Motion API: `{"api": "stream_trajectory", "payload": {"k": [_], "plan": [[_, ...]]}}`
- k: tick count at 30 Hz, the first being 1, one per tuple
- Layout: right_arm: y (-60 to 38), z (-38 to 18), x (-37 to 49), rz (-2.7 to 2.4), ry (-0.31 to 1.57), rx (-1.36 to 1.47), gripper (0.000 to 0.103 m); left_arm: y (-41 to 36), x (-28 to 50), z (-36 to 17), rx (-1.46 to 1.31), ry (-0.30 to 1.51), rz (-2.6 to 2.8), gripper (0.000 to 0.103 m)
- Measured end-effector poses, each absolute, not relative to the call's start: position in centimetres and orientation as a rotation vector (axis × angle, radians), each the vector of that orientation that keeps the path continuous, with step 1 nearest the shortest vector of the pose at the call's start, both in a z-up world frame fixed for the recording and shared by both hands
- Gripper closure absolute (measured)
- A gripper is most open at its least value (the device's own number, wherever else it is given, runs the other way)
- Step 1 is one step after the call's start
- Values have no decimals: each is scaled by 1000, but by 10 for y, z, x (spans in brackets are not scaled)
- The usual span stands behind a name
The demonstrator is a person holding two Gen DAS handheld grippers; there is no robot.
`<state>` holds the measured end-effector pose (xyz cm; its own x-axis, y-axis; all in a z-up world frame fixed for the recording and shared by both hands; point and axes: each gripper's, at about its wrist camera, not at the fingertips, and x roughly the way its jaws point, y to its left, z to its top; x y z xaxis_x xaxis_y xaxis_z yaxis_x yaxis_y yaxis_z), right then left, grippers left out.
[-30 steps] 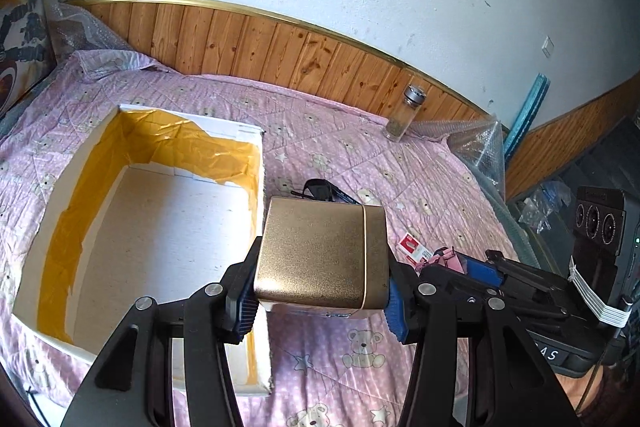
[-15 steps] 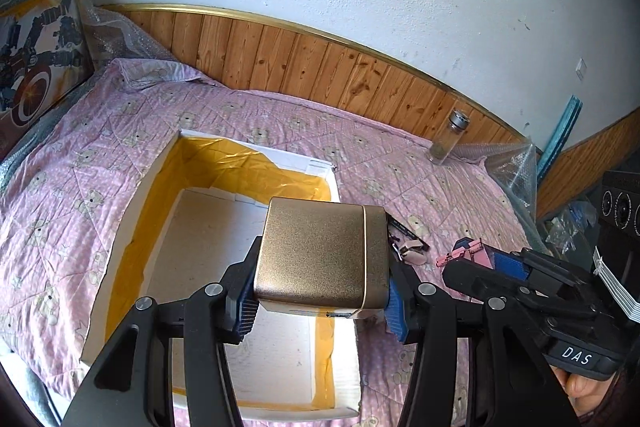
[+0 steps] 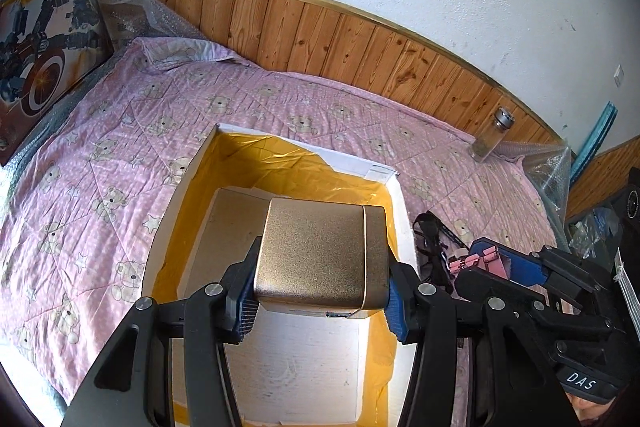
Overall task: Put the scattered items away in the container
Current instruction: 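Carry the gold box with left gripper while right gripper carries the clip over the cardboard box, then open left gripper to drop the gold box while right gripper releases the clip inside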
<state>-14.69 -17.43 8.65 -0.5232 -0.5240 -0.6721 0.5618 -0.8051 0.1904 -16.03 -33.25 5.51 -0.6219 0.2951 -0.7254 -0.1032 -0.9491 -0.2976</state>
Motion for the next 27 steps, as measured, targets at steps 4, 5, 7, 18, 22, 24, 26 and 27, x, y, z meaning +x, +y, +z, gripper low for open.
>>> {"api": "stream_trajectory", "payload": {"k": [4, 5, 7, 18, 22, 24, 26, 27], "plan": [[-184, 76, -170, -2283, 126, 1031, 70, -335, -182, 43, -1315, -318, 2604, 51], [-187, 72, -177, -2275, 144, 1044, 70, -335, -188, 39, -1338, -314, 2596, 51], [-194, 66, -189, -2252, 181, 1073, 70, -335, -200, 30, -1386, -306, 2578, 51], [-230, 21, -253, -2110, 423, 1234, 70, -340, -260, -18, -1608, -279, 2515, 51], [-242, 4, -270, -2059, 521, 1284, 70, -339, -276, -35, -1671, -244, 2496, 51], [-245, -2, -276, -2043, 554, 1301, 70, -338, -282, -42, -1688, -224, 2493, 51], [-247, -7, -279, -2033, 581, 1311, 70, -337, -286, -46, -1697, -196, 2499, 51], [-247, -9, -280, -2032, 592, 1314, 70, -337, -289, -49, -1698, -183, 2502, 50]]}}
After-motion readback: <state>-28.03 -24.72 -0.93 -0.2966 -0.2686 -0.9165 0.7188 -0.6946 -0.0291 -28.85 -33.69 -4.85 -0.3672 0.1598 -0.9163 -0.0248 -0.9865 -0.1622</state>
